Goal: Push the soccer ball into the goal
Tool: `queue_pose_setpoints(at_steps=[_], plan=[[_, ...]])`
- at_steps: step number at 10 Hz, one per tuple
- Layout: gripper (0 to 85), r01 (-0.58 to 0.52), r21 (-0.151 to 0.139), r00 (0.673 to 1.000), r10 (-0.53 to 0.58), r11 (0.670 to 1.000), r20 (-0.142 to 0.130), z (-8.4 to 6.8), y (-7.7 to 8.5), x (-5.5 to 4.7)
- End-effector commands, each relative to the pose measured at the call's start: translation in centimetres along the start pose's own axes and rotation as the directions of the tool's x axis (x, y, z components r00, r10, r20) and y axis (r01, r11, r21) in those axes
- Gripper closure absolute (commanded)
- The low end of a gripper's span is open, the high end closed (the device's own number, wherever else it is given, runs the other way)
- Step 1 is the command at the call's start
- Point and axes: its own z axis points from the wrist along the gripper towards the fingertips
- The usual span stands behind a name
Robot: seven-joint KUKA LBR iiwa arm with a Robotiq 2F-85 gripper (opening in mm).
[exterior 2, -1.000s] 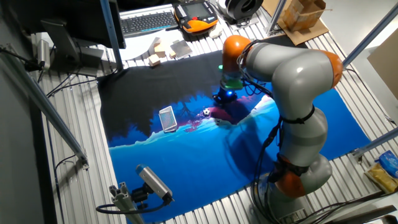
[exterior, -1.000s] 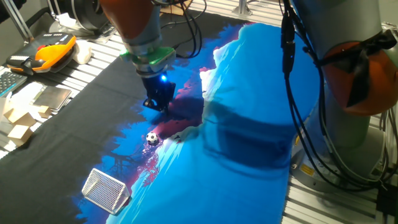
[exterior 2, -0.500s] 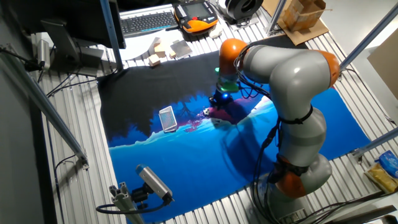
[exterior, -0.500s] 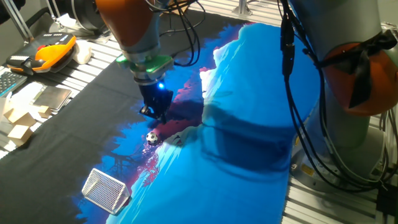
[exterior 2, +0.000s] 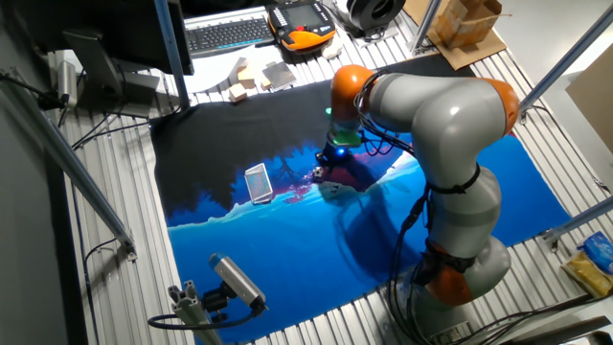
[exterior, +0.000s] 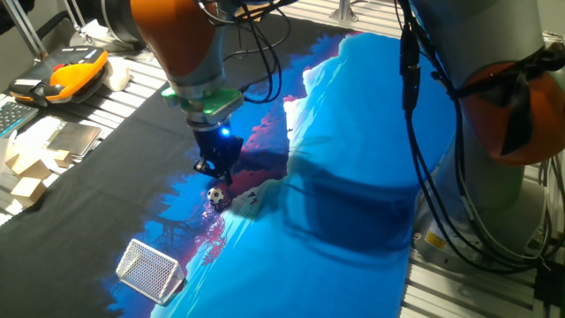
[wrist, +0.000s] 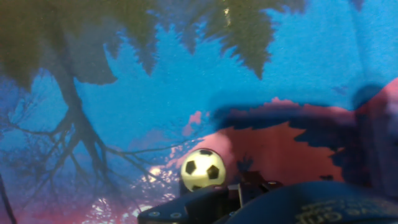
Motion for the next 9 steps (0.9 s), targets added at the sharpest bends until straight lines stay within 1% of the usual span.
queue_pose_setpoints(at_steps=[1,3,4,5,7,9], plan=[[85.0,-0.002,0.002,1.0,0.002,1.0,0.006,0.05,0.1,0.01],[85.0,-0.006,0.0,1.0,0.006,1.0,0.014,0.08,0.19,-0.14],[85.0,-0.008,0.0,1.0,0.008,1.0,0.029,0.11,0.22,-0.23],[85.0,-0.009,0.007,0.999,0.009,1.0,0.044,0.15,0.25,-0.35],[85.0,-0.009,0.018,0.998,0.007,1.0,0.063,0.31,0.39,-0.5],[85.0,-0.016,0.018,0.997,0.014,1.0,0.072,0.65,0.78,-0.46]])
